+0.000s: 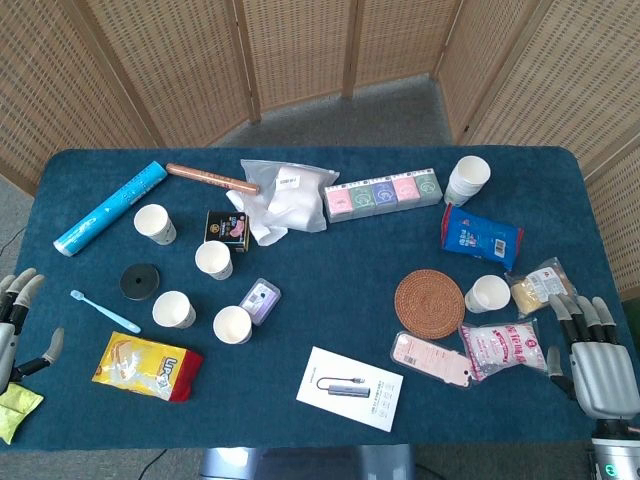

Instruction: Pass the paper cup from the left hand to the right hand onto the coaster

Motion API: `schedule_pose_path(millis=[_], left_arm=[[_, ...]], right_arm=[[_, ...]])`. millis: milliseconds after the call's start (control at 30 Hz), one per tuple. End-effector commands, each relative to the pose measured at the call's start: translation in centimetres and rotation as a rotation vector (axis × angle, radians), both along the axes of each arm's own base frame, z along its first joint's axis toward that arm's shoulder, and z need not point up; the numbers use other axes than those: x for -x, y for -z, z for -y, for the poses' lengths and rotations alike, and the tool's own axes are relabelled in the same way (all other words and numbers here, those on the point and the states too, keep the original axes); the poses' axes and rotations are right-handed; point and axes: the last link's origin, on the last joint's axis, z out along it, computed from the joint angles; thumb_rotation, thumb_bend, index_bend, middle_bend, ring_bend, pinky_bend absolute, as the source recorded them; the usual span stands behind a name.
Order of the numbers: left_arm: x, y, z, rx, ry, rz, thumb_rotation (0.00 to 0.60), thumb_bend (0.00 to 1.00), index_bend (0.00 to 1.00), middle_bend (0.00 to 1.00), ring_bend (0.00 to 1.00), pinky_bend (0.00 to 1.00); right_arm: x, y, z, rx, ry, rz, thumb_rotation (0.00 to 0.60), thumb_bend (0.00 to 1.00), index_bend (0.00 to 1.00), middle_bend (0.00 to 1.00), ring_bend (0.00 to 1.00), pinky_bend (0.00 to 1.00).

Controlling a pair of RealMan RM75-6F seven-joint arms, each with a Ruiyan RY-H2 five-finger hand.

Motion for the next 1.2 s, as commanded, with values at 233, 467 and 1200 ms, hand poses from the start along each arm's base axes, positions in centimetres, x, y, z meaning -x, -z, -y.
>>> schedule_pose_path(millis=[233,467,1200], left_arm=[[0.4,-0.1,0.0,0.054,-0.032,-0.011,0.225,0.47,0.03,0.08,0.05,0.05],[0.3,0.8,-1.9,0.257,-0.105,-0.045,0.488,0.48,0.00,0.00,0.00,0.13],[-3.3,8.8,-9.3,0.505,-0.045,-0.054,0.545,0.47,0.00,0.00,0.00,0.09]], right_arm=[[0.1,0.0,-0.4,-0.007,0.002,0.008,0.600,0.65,0.00,0.00,0.00,0.00],[0.2,0.3,-0.6,-0.020,0.026,0.019,0.600,0.66,0.00,0.00,0.00,0.00],[0.8,-0.5,-0.3,-0.027,0.068,0.074,0.600,0.66,0.00,0.00,0.00,0.00]])
